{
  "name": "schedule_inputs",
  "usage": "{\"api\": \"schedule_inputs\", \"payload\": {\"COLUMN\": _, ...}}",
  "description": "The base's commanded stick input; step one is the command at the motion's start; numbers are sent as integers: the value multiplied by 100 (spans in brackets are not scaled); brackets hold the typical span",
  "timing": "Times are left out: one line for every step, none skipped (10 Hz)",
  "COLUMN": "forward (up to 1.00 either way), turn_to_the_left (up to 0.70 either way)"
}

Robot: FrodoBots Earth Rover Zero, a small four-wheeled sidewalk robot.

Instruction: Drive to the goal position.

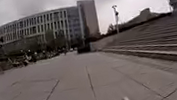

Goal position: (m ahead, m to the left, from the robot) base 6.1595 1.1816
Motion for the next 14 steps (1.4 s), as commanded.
{"api": "schedule_inputs", "payload": {"forward": 100, "turn_to_the_left": 13}}
{"api": "schedule_inputs", "payload": {"forward": 100, "turn_to_the_left": 0}}
{"api": "schedule_inputs", "payload": {"forward": 100, "turn_to_the_left": 0}}
{"api": "schedule_inputs", "payload": {"forward": 100, "turn_to_the_left": 0}}
{"api": "schedule_inputs", "payload": {"forward": 100, "turn_to_the_left": 0}}
{"api": "schedule_inputs", "payload": {"forward": 100, "turn_to_the_left": 0}}
{"api": "schedule_inputs", "payload": {"forward": 100, "turn_to_the_left": 0}}
{"api": "schedule_inputs", "payload": {"forward": 100, "turn_to_the_left": 0}}
{"api": "schedule_inputs", "payload": {"forward": 100, "turn_to_the_left": 0}}
{"api": "schedule_inputs", "payload": {"forward": 100, "turn_to_the_left": 0}}
{"api": "schedule_inputs", "payload": {"forward": 100, "turn_to_the_left": 0}}
{"api": "schedule_inputs", "payload": {"forward": 100, "turn_to_the_left": 0}}
{"api": "schedule_inputs", "payload": {"forward": 100, "turn_to_the_left": 0}}
{"api": "schedule_inputs", "payload": {"forward": 100, "turn_to_the_left": 0}}
